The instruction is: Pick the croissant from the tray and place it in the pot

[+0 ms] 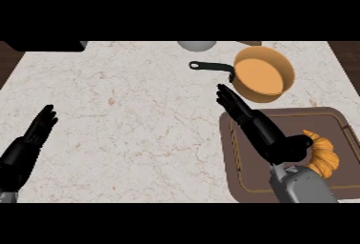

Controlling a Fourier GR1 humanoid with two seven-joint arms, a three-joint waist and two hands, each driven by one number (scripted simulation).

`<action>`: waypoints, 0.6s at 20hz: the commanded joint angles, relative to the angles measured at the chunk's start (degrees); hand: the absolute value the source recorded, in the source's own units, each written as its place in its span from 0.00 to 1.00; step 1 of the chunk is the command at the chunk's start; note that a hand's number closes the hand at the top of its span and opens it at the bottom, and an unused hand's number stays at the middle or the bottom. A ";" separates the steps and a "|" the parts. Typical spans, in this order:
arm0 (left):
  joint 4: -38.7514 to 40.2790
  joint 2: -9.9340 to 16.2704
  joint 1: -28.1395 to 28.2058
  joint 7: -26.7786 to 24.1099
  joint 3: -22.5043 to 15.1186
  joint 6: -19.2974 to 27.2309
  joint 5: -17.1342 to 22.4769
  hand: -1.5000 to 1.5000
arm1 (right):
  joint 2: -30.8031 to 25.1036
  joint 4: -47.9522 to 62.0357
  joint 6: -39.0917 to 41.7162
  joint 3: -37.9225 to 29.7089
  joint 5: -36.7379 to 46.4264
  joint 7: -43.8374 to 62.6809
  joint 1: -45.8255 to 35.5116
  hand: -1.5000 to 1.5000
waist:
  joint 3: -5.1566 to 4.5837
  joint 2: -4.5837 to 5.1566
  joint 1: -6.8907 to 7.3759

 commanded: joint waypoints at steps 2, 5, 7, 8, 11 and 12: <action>0.05 -2.99 -3.45 0.98 2.45 2.77 1.08 0.50 | -8.60 2.59 2.71 -11.97 -2.08 -4.93 0.62 1.00 | 0.59 0.06 -0.85; -2.45 -4.59 -6.53 3.88 5.66 7.15 3.86 0.50 | -16.68 7.52 2.29 -24.16 -3.50 -10.72 1.51 1.00 | 1.01 0.34 -2.76; -1.52 -5.07 -4.68 2.60 4.61 6.01 3.76 0.50 | -28.76 5.37 3.04 -16.88 14.77 -9.93 1.39 1.00 | -0.68 -0.18 -3.28; -2.22 -5.89 -5.98 3.98 5.87 7.17 5.29 0.50 | -28.70 11.45 -1.45 -23.14 13.94 -12.30 3.78 1.00 | 0.73 0.90 -3.13; -4.02 -7.56 -9.30 8.40 4.90 9.12 6.08 0.50 | -23.14 22.28 -3.17 -31.82 6.66 -27.71 5.99 0.00 | 1.19 0.99 -1.31; -3.77 -6.40 -10.68 10.17 5.49 9.56 5.88 0.50 | -22.97 23.53 -0.94 -32.98 5.37 -33.94 9.07 0.00 | 1.15 0.68 -2.03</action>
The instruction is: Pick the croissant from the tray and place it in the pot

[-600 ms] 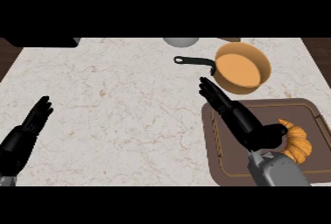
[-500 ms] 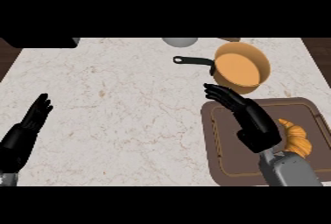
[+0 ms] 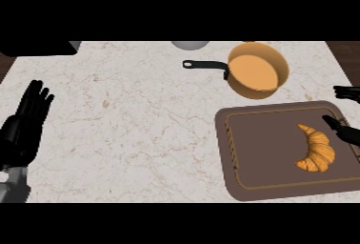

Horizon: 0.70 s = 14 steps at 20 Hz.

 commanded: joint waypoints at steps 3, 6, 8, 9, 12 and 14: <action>-2.37 -2.70 -4.06 5.54 -2.09 4.29 -1.14 0.50 | -5.11 15.75 7.65 -10.61 -2.62 -25.66 3.26 0.00 | 0.03 -0.18 1.49; -5.83 -1.46 -4.83 10.64 -2.01 5.72 -1.96 0.50 | -10.05 19.86 13.94 -11.77 -1.10 -32.43 5.72 0.00 | -0.20 -0.56 1.76; -5.15 -3.89 -7.63 11.59 -3.68 7.87 -4.12 0.50 | -14.06 21.33 16.23 -9.70 1.38 -27.31 1.31 0.00 | -0.28 -0.51 1.94; -0.96 -5.00 -5.94 6.99 -2.85 5.28 -3.36 0.50 | -15.49 21.63 17.28 -8.49 2.17 -24.66 -1.55 0.00 | -0.34 -0.40 2.18; -4.94 -2.64 -6.10 11.01 -2.49 5.63 -3.14 0.50 | -19.04 17.63 20.42 -3.43 6.60 -19.91 0.98 0.00 | -0.38 -0.64 2.38; -6.73 -4.04 -4.84 10.90 -4.01 7.55 -4.57 0.50 | -22.01 16.00 22.44 -0.42 10.55 -20.51 3.62 0.00 | -0.36 -0.73 2.38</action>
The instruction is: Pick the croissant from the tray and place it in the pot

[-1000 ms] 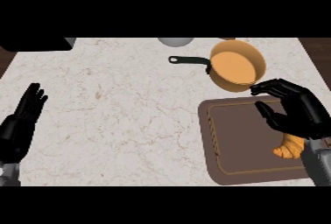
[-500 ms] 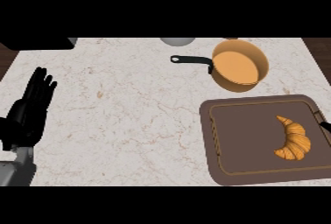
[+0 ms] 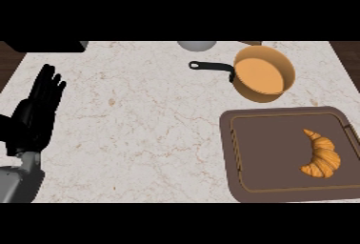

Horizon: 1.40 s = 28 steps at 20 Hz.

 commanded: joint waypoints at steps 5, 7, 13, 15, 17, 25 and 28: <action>-0.99 -1.88 -1.10 2.25 -1.41 1.57 -1.77 0.50 | -5.26 -11.28 4.10 10.74 10.55 12.21 -1.02 0.00 | -0.13 -0.13 0.08; -3.93 -1.96 1.35 2.82 -2.38 2.63 -3.01 0.50 | -5.68 -13.47 4.51 12.75 12.89 16.44 -1.05 0.00 | -0.11 -0.23 0.52; 0.90 -2.37 -2.75 3.22 1.73 0.58 -3.16 0.50 | -1.60 -22.82 7.50 13.73 13.93 25.94 2.24 0.00 | -0.08 -0.14 -0.72; -4.86 -2.14 2.20 4.34 1.82 0.17 -3.60 0.50 | 3.25 -21.09 5.11 15.14 16.91 27.04 1.28 0.00 | -0.04 -0.12 -0.11; -3.72 -2.40 0.13 5.32 2.85 -0.62 -4.17 0.50 | 0.96 -27.49 9.26 11.77 14.45 30.23 4.67 0.00 | -0.05 -0.19 -0.58; -6.97 -3.96 5.37 3.45 4.54 -3.54 -5.54 0.50 | 8.19 -23.77 5.46 14.73 25.37 32.78 3.46 0.00 | -0.03 -0.10 0.18; -5.28 -6.13 1.13 5.64 4.24 -2.21 -8.28 0.50 | 8.55 -18.22 5.21 12.79 29.00 28.86 1.21 0.00 | -0.01 -0.04 -0.08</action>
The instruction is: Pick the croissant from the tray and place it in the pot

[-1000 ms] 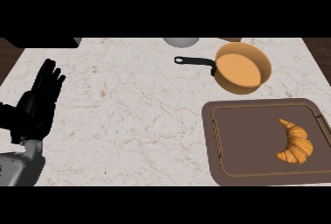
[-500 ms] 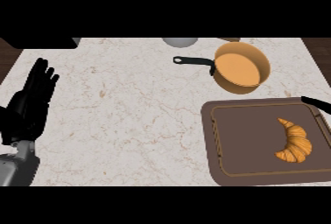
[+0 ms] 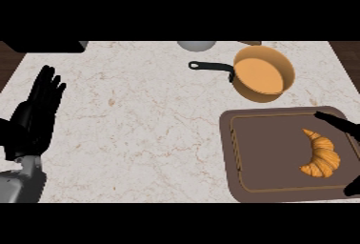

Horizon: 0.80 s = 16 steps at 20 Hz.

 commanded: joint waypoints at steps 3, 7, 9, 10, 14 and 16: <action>0.95 -1.43 -1.97 1.94 2.35 -2.43 -2.00 0.50 | 2.63 0.99 1.67 -2.30 5.18 -0.42 -0.24 0.00 | -0.01 -0.01 -0.16; 0.44 -3.78 -1.34 1.24 1.75 -2.03 -4.42 0.50 | 6.27 1.79 -1.13 -1.38 8.98 -2.82 1.50 0.00 | 0.00 -0.01 -0.20; -1.06 -5.08 -0.24 2.07 0.87 -0.49 -5.77 0.50 | 5.39 10.49 -0.79 -2.36 10.37 -6.15 -5.21 0.00 | 0.02 0.04 0.24; -2.84 -2.79 1.16 2.64 3.49 -3.77 -4.17 0.50 | 6.66 1.65 1.23 -3.04 9.51 -0.24 -1.29 0.00 | -0.01 -0.05 -0.04; -1.61 -5.07 -0.20 2.75 3.47 -3.90 -4.83 0.50 | 6.28 11.36 -1.26 -3.23 14.58 -6.45 -3.80 0.00 | 0.01 0.01 0.09; 1.73 -5.42 -3.15 2.70 3.93 -3.73 -6.02 0.50 | 8.78 14.25 -3.12 -2.81 16.56 -5.40 -6.13 0.00 | 0.01 0.04 0.07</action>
